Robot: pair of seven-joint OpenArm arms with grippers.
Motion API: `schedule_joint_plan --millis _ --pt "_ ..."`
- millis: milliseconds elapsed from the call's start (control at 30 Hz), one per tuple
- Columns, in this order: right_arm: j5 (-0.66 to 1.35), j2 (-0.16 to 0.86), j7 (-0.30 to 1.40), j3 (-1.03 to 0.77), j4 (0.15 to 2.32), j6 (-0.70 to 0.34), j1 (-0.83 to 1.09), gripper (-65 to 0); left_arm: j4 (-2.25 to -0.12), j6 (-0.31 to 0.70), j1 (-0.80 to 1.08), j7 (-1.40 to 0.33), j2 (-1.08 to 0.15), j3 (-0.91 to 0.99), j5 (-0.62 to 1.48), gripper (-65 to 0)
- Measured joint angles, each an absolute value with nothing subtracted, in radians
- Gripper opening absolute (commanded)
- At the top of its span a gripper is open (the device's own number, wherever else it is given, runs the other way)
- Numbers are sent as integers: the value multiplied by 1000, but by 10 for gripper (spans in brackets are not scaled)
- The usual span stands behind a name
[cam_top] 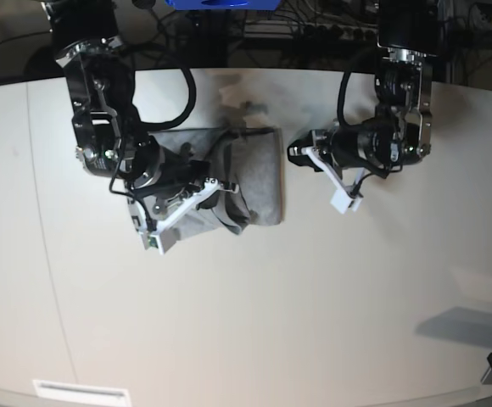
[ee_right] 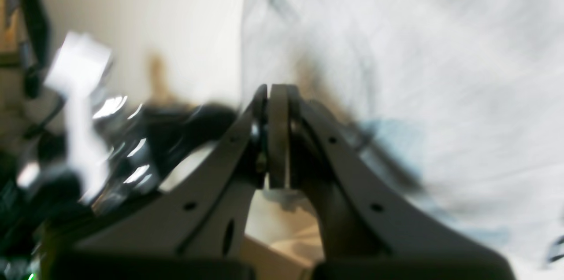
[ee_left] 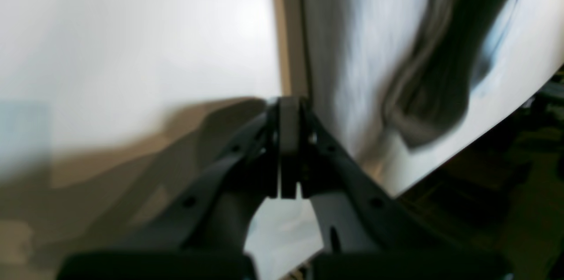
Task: Fold the T-shirt properly
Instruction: 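Release the shirt edge and raise the left gripper away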
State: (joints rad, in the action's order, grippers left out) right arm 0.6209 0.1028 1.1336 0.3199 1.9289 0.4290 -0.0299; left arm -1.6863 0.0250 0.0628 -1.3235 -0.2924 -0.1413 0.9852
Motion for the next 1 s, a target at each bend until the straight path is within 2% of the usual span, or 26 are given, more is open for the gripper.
schedule_joint_plan --millis 100,300,400,633,833,1000 --pt "618 149 1138 320 1913 431 -97 -647 -1765 -22 118 -1319 -311 -146 987 -650" --pt "622 238 1135 326 1819 429 -215 -647 -1893 -30 214 -1330 -370 -152 981 -650" --pt "621 257 1135 328 1733 427 -265 -647 -1930 -27 236 -1327 -360 -159 1000 -650" --pt "611 321 1040 382 1532 426 -350 -647 -1932 -26 236 -1326 -352 -362 997 -650" --pt "471 311 991 532 1403 418 -406 -647 -1928 -27 238 -1326 -331 -392 984 -650" --pt "450 306 966 554 1295 419 -404 -647 -1861 -27 231 -1324 -329 -393 979 -650"
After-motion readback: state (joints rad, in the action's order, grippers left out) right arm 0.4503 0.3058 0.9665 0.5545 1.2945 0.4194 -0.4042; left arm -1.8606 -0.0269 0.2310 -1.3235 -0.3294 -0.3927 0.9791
